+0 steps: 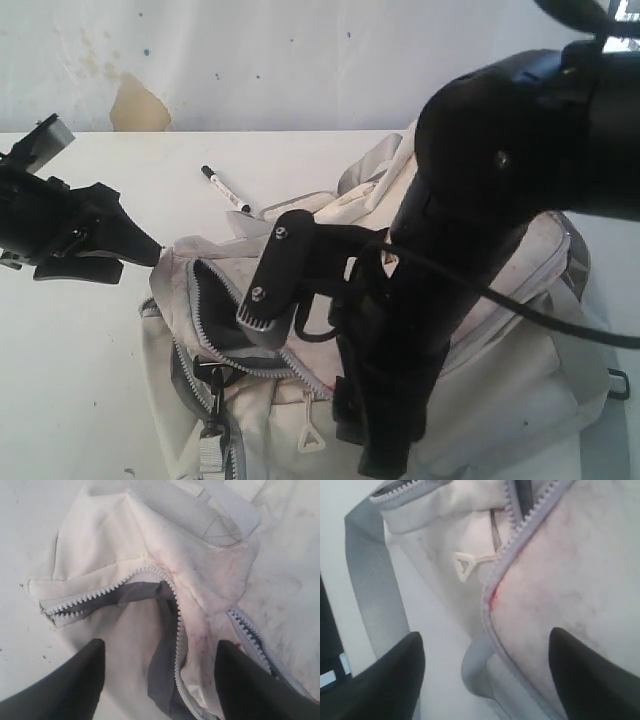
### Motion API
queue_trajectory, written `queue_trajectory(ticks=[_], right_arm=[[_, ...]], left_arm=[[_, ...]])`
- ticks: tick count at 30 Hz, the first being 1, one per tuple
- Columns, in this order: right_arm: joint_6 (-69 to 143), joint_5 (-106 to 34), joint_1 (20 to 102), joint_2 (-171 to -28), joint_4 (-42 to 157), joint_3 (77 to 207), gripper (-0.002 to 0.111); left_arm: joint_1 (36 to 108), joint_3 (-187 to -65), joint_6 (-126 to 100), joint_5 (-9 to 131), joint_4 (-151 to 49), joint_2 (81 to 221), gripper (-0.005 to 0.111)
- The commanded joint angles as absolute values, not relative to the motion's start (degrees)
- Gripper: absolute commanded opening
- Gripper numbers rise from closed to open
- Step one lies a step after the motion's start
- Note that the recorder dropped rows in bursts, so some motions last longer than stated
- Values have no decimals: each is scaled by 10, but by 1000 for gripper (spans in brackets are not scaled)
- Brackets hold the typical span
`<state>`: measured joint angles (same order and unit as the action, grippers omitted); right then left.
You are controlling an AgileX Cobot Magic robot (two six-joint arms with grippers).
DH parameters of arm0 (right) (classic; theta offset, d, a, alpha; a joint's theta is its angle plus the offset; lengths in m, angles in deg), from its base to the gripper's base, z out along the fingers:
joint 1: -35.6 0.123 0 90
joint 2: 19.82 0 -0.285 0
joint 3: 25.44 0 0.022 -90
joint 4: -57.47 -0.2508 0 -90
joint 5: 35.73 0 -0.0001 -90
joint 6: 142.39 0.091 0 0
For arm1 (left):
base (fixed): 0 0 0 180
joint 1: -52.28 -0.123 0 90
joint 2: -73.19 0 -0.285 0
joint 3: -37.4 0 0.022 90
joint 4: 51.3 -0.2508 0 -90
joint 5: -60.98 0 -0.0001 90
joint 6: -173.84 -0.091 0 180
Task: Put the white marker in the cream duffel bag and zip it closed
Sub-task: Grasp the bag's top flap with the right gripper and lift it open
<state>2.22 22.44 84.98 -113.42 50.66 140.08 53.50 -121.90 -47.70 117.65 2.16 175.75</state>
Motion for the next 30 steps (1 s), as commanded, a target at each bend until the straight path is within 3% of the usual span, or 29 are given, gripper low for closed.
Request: queue_trajectory(ticks=[1, 17, 19, 25, 30], right_arm=[[70, 154, 884, -1134, 530, 1387, 65], [178, 61, 894, -1146, 669, 1315, 56], [204, 62, 894, -1146, 698, 1314, 47], [235, 58, 894, -1146, 726, 1314, 4], [238, 65, 894, -1144, 726, 1325, 0]], left_arm=[[534, -1222, -470, 1167, 15, 1750, 67], [534, -1222, -469, 1155, 6, 1750, 67], [534, -1222, -469, 1155, 5, 1750, 67], [534, -1222, -469, 1155, 5, 1750, 67], [534, -1222, -469, 1155, 5, 1750, 67]])
